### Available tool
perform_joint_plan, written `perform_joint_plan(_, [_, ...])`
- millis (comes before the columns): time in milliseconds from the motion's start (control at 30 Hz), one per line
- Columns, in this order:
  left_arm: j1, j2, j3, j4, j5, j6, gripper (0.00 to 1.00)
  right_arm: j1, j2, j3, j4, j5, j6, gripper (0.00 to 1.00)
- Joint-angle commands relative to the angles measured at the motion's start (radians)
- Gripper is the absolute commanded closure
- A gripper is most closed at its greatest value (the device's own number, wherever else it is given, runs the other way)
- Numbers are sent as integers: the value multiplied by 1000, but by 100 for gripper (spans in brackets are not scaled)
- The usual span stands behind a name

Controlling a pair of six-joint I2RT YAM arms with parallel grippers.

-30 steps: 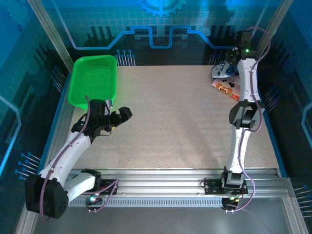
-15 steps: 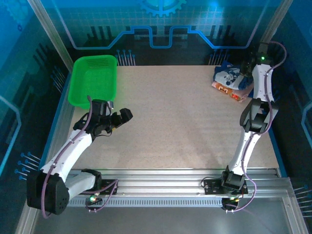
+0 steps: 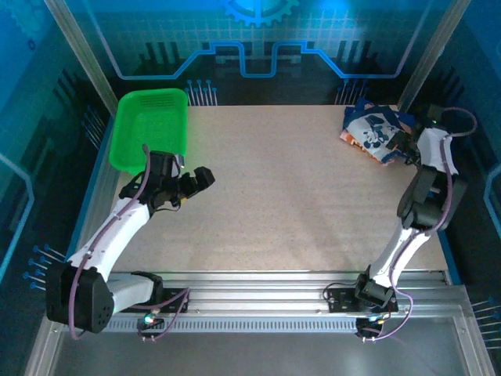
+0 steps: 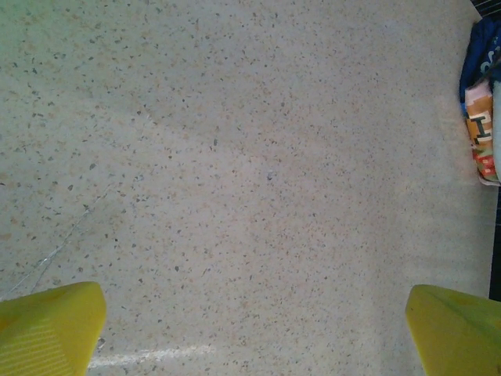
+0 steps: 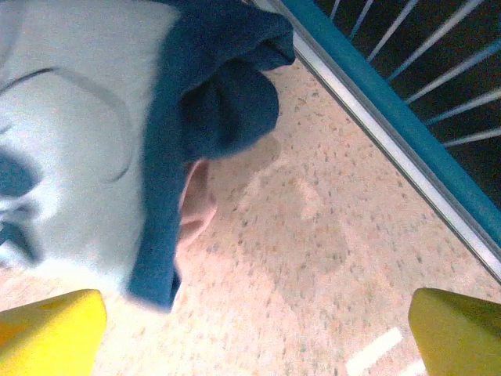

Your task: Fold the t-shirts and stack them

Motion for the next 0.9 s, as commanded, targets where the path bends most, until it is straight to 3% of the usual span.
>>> perform_joint_plan(0, [4, -17, -4, 0, -44, 5, 1, -3, -251, -188, 147, -62, 12, 0])
perform_joint_plan(133, [23, -54, -38, 5, -143, 10, 1, 33, -488, -480, 279, -160, -43, 0])
perform_joint_plan(300, [58, -108, -116, 78, -398, 62, 1, 138, -650, -856, 575, -202, -112, 0])
perform_joint_plan(367, [68, -131, -186, 194, -519, 147, 1, 175, -662, -990, 775, -201, -145, 0])
perform_joint_plan(433, [73, -160, -281, 375, -568, 266, 1, 208, -638, -1077, 947, -177, -163, 0])
perform_joint_plan(533, [79, -174, -431, 701, -665, 389, 1, 248, -558, -1101, 1106, -149, -176, 0])
perform_joint_plan(633, [126, -116, -487, 862, -652, 432, 1, 311, -489, -1117, 1243, -126, -202, 0])
perform_joint_plan(767, [150, 22, -518, 1027, -590, 465, 1, 501, -461, -1190, 1429, 66, -361, 0])
perform_joint_plan(867, [155, 121, -524, 1135, -540, 482, 1, 512, -416, -1208, 1492, 82, -364, 0])
